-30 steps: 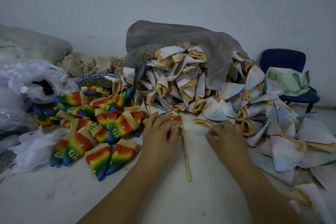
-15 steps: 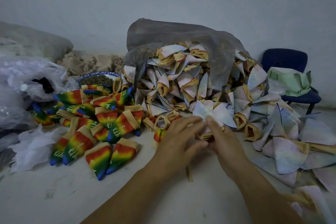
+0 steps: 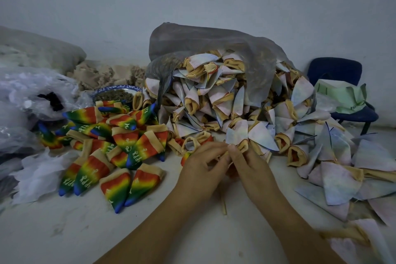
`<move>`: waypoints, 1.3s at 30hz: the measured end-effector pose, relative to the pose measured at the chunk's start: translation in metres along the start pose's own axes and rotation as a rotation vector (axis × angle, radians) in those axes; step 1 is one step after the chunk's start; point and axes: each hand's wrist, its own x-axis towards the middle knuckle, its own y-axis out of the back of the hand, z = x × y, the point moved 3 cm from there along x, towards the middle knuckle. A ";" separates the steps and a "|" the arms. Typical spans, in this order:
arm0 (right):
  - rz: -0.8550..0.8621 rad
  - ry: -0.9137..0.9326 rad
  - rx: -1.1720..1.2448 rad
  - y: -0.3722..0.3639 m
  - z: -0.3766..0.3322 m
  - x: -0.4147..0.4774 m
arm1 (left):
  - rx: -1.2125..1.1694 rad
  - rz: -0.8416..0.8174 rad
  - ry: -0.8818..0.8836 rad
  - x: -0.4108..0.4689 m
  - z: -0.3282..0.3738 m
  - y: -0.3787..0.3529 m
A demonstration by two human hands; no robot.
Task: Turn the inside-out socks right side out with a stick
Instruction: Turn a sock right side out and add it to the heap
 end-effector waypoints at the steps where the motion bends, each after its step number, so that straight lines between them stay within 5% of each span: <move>1: 0.014 0.013 -0.018 0.001 0.001 0.000 | -0.012 0.004 0.006 0.000 0.000 0.000; 8: 0.186 0.159 -0.138 0.007 -0.009 0.005 | -0.097 0.021 0.075 0.001 0.001 0.002; 22: 0.087 0.130 -0.158 -0.003 -0.011 0.003 | -0.221 0.042 0.133 0.002 0.001 0.006; 39: 0.104 0.335 -0.310 -0.008 -0.016 0.003 | -0.332 0.088 0.289 0.002 -0.004 0.006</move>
